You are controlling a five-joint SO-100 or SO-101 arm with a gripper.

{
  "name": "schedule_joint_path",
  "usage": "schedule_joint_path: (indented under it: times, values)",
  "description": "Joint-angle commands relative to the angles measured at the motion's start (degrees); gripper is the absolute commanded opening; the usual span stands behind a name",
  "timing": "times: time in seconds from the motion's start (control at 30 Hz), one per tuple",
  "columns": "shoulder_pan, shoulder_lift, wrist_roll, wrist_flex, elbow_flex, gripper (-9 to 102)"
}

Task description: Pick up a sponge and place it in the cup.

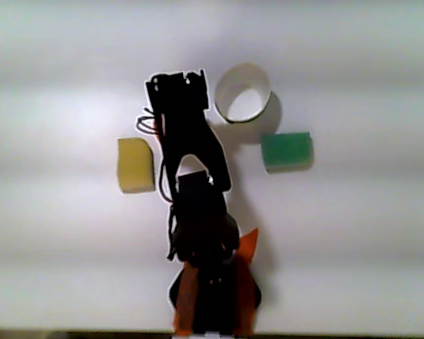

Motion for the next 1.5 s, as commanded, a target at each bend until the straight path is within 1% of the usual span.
schedule_joint_path:
  times: [0.0, 0.23, 0.33, 0.53, 0.7, 1.07, 1.3, 1.47]
  values:
    - [-1.1, 3.0, 0.6, 1.7, 0.4, 0]
    - [-1.3, 8.7, 3.3, 11.0, -6.9, 0]
    - [-1.1, 12.0, 4.5, 13.5, -10.2, 0]
    - [0.3, 18.2, 7.4, 14.2, -15.2, 0]
    - [3.3, 22.5, 7.6, 12.8, -16.0, 0]
    - [13.9, 26.2, 0.4, 14.2, -16.8, 0]
    - [21.4, 25.0, -6.9, 15.9, -16.4, 0]
    - [24.6, 23.4, -10.7, 17.2, -17.2, 0]
